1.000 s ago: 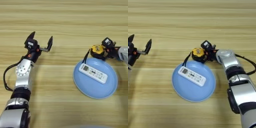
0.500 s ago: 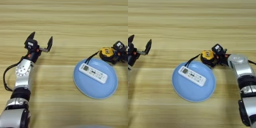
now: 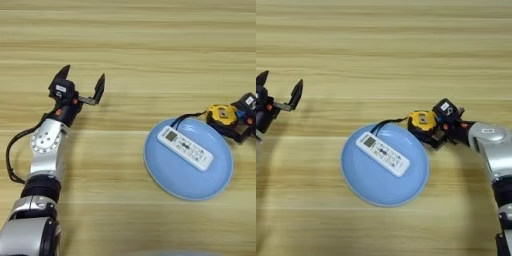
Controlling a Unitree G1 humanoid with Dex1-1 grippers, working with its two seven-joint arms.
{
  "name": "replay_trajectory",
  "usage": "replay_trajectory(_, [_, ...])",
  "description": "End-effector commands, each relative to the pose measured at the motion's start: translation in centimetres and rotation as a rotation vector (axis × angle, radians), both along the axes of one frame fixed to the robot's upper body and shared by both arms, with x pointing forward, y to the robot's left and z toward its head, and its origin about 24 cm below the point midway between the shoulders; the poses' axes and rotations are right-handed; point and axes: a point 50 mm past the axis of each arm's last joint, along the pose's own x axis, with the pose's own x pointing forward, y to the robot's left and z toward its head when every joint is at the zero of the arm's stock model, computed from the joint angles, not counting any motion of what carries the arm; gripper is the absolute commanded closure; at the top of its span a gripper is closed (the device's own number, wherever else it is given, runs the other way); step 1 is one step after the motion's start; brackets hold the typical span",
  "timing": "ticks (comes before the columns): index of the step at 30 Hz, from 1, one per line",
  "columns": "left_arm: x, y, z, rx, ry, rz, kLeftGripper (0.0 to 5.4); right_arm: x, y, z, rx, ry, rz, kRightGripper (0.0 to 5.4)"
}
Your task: Move the objects on the table
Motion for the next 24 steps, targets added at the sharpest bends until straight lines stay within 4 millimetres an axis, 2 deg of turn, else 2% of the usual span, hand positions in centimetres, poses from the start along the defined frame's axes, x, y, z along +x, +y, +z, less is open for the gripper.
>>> replay_trajectory(1, [0.3,0.3,0.6,0.008,-0.02,-0.001,0.0,-2.3,-1.0,-2.4,-0.022,0.147,-0.021,0.04])
replay_trajectory(8, [0.4,0.3,0.6,0.008,-0.021,-0.001,0.0,-3.7,-1.4,-2.4,-0.044,0.172,0.025,0.04])
replay_trajectory(24, [0.6,0.4,0.8,0.01,-0.026,-0.002,0.0,-6.5,-0.7,-3.5,-0.069,0.261,0.185,0.04])
